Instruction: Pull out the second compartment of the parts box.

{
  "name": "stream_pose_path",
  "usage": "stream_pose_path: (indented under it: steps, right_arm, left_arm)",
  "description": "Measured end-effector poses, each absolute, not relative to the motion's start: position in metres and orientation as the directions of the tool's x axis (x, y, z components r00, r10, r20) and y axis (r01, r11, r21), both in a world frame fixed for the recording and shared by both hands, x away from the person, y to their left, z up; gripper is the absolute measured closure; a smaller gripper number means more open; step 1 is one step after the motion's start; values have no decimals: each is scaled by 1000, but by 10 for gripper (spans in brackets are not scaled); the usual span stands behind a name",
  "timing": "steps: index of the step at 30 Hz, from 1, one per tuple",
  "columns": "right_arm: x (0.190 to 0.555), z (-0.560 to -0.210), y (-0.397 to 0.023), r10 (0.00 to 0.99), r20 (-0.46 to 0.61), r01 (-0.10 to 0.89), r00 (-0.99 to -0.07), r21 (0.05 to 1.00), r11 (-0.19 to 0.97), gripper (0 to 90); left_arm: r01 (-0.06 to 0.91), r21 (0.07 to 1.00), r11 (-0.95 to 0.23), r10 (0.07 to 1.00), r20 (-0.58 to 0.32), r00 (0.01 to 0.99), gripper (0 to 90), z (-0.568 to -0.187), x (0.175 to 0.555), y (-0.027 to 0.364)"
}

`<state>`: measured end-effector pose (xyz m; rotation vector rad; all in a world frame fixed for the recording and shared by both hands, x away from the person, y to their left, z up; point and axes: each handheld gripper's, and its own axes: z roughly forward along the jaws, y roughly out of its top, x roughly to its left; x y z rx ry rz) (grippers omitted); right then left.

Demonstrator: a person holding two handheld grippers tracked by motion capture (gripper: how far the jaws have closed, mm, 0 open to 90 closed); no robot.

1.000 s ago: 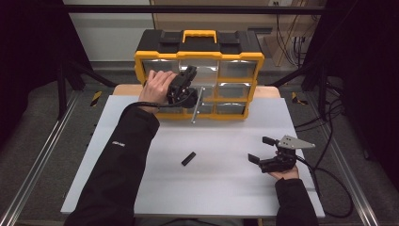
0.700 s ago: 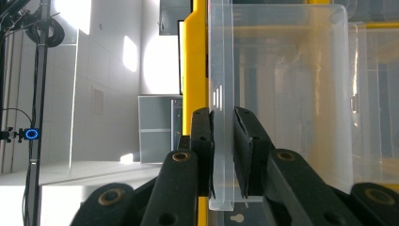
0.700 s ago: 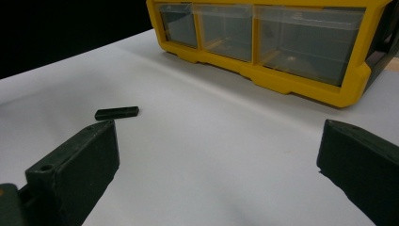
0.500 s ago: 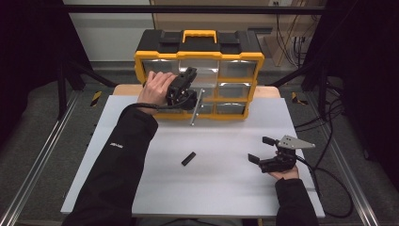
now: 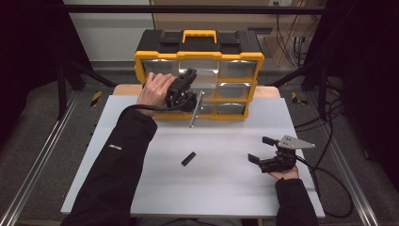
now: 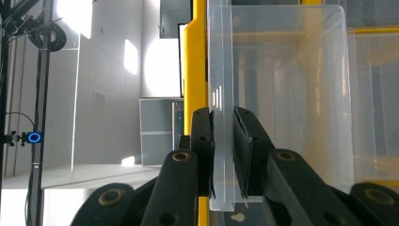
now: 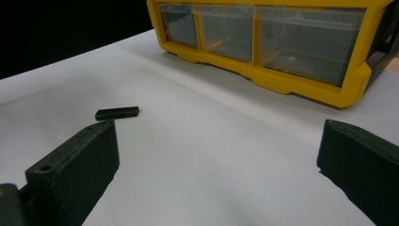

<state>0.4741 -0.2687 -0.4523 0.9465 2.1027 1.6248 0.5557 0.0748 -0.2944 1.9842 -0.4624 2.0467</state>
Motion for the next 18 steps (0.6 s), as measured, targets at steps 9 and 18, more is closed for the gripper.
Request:
stream_pose_path:
  steps: [9, 18]
  right_arm:
    - [474, -452, -269, 669, 142, 306, -729, 943, 133, 3]
    - [474, -452, -269, 668, 140, 305, -731, 943, 135, 2]
  left_arm:
    - [-397, -54, -916, -41, 998, -41, 785, -294, 553, 75]
    - [-409, -43, -912, -29, 999, -40, 786, -296, 549, 76]
